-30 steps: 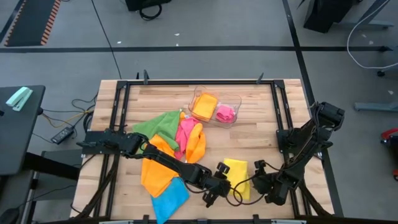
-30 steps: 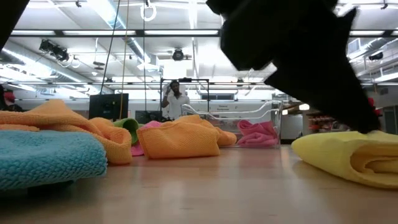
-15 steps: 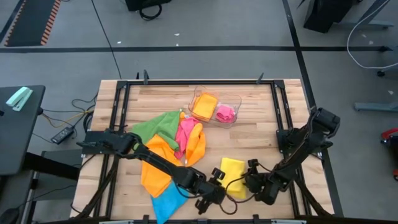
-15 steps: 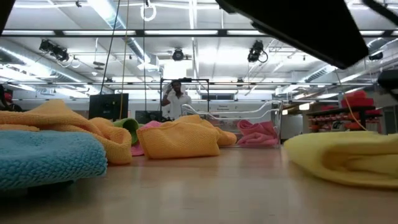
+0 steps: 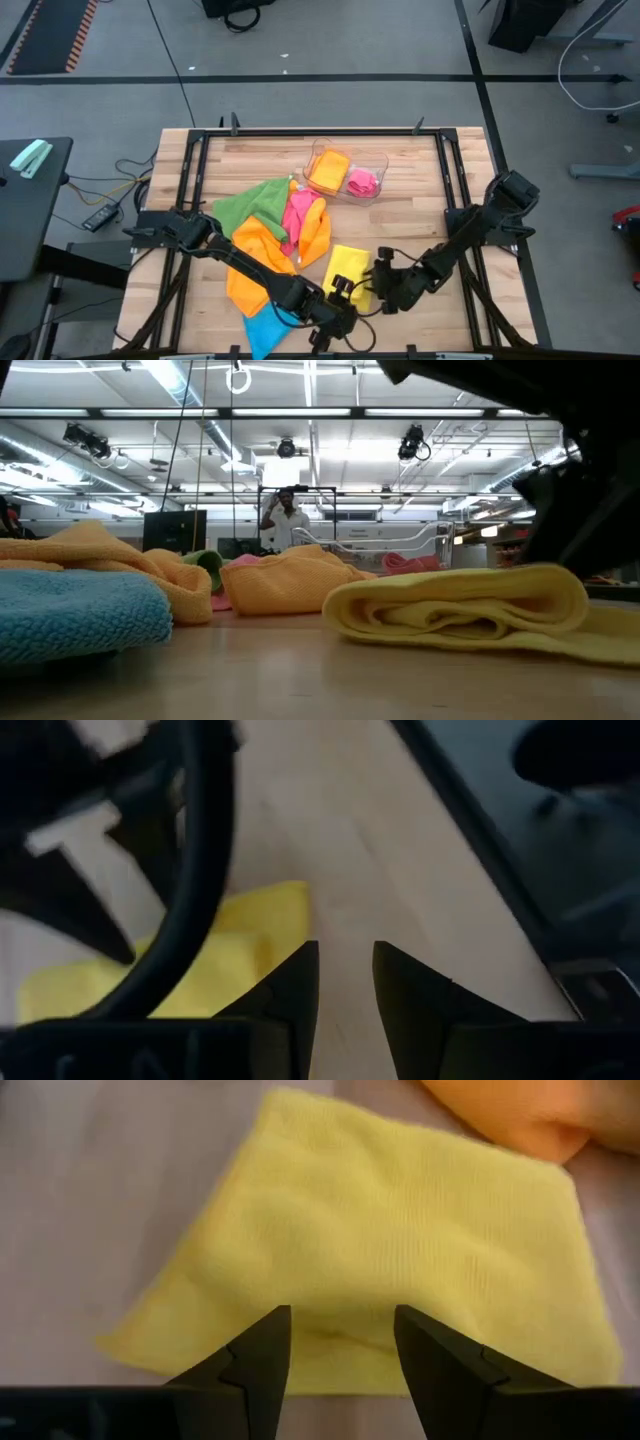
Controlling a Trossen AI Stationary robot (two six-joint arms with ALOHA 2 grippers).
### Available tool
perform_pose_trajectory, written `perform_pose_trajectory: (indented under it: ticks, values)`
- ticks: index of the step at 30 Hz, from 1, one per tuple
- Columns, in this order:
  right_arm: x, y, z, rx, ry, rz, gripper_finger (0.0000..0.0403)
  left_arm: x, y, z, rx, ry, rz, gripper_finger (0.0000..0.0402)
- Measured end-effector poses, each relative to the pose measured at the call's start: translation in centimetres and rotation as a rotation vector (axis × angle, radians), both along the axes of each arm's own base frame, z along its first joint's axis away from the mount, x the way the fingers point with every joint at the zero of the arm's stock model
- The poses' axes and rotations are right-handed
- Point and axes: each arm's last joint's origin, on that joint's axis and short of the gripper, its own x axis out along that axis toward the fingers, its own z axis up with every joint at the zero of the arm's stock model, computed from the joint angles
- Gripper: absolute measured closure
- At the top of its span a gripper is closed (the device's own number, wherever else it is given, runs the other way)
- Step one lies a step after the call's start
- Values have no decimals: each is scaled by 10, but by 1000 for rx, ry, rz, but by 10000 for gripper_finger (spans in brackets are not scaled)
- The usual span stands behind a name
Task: Fold microfiber towels
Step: Fold the yellow microfiber cloth
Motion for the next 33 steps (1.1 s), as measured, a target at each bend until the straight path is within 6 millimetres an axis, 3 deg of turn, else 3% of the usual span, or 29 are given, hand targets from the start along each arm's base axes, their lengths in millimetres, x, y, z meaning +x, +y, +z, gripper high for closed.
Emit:
perform_pose_trajectory:
  ticks: [8, 17, 33]
  values:
    - [-21, 0, 30, 67, -2, -18, 215, 5, 2, -9, 10, -78, 66, 277]
    - [-33, 11, 27, 132, 15, -48, 215, 8, 2, -7, -31, -106, 92, 279]
    - [-34, 11, 27, 153, 16, -74, 215, 6, -2, -6, -70, -106, 118, 268]
